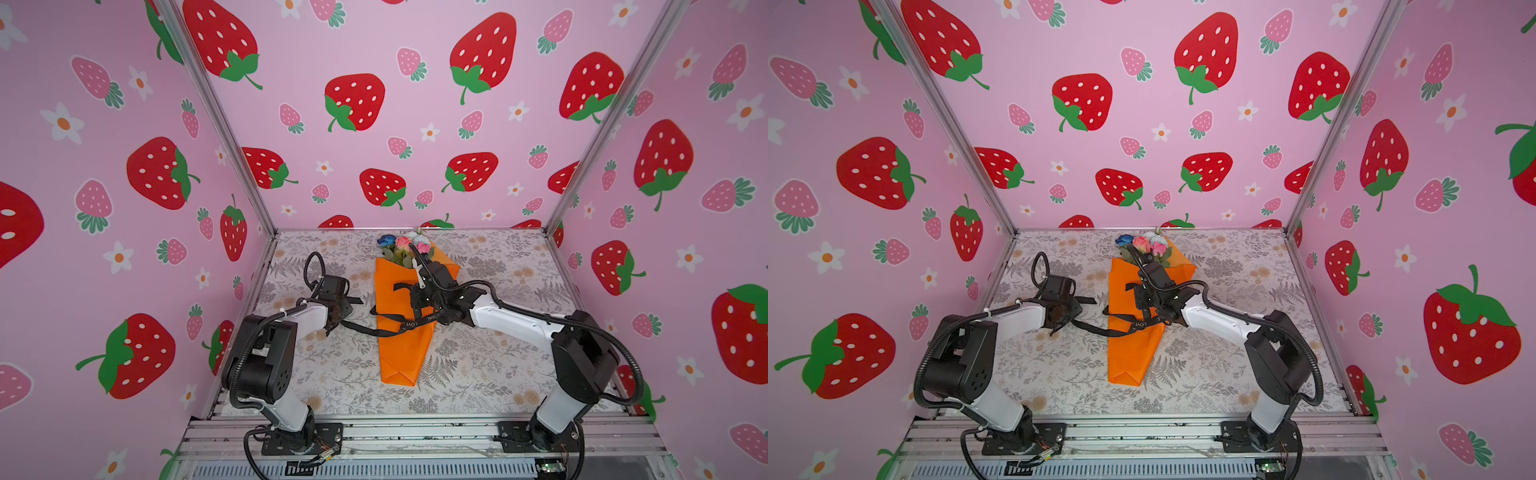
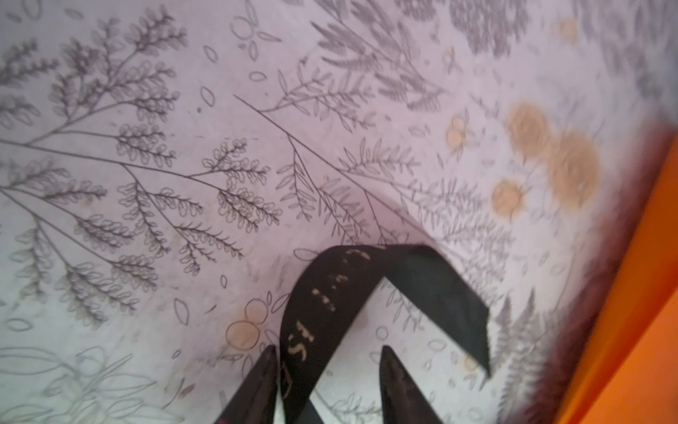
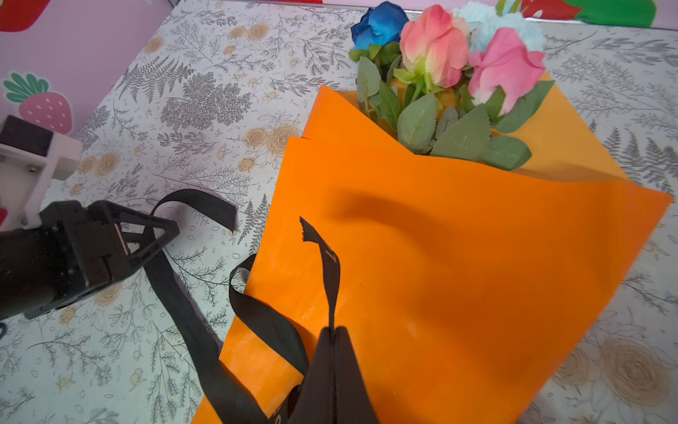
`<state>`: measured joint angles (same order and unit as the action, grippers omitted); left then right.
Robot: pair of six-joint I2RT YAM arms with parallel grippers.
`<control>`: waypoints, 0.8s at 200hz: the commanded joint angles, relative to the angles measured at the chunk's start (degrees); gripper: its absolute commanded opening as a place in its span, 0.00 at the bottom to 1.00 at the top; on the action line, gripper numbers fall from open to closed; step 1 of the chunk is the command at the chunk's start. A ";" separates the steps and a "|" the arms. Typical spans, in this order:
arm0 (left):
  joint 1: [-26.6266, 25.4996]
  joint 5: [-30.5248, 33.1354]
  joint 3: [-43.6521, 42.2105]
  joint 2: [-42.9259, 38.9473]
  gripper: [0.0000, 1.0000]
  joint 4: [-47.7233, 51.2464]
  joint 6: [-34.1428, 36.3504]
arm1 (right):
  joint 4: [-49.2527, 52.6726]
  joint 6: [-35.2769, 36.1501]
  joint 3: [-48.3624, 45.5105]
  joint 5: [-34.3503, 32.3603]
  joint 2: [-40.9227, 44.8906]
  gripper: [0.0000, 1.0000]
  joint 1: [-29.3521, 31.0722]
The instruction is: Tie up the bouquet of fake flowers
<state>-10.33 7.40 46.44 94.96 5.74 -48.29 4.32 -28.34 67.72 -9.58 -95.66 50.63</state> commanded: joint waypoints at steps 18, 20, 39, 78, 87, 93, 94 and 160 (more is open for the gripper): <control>1.58 -2.30 -0.06 1.08 0.00 4.21 -0.29 | 1.70 -0.89 -0.74 -6.86 7.27 0.00 0.19; 1.61 -2.12 0.07 0.92 0.00 4.39 -0.28 | 1.87 -0.92 -0.82 -7.18 7.60 0.00 0.22; 2.50 -1.68 1.14 -0.47 0.00 5.16 0.48 | 2.96 -1.43 -1.92 -10.42 9.50 0.00 0.17; 4.90 -1.26 1.21 -4.23 0.00 5.80 1.60 | 3.99 -2.29 -3.56 -15.35 13.88 0.00 -0.66; 5.71 -1.16 0.94 -5.18 0.00 5.86 1.79 | 4.74 -2.67 -3.57 -17.52 14.92 0.00 -0.87; 6.27 -1.08 0.91 -5.75 0.00 5.86 1.96 | 5.26 -2.74 -3.67 -19.17 15.57 0.00 -0.93; 6.36 -1.07 0.92 -5.88 0.00 5.91 1.97 | 5.39 -2.80 -3.66 -19.51 15.67 0.00 -0.95; 13.45 1.95 2.63 -10.06 0.00 7.45 3.73 | 16.46 -13.35 -7.98 -30.18 23.03 0.00 -3.11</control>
<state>0.64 6.20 46.61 85.78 10.96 -45.39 13.78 -35.03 62.83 -34.00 -75.83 48.40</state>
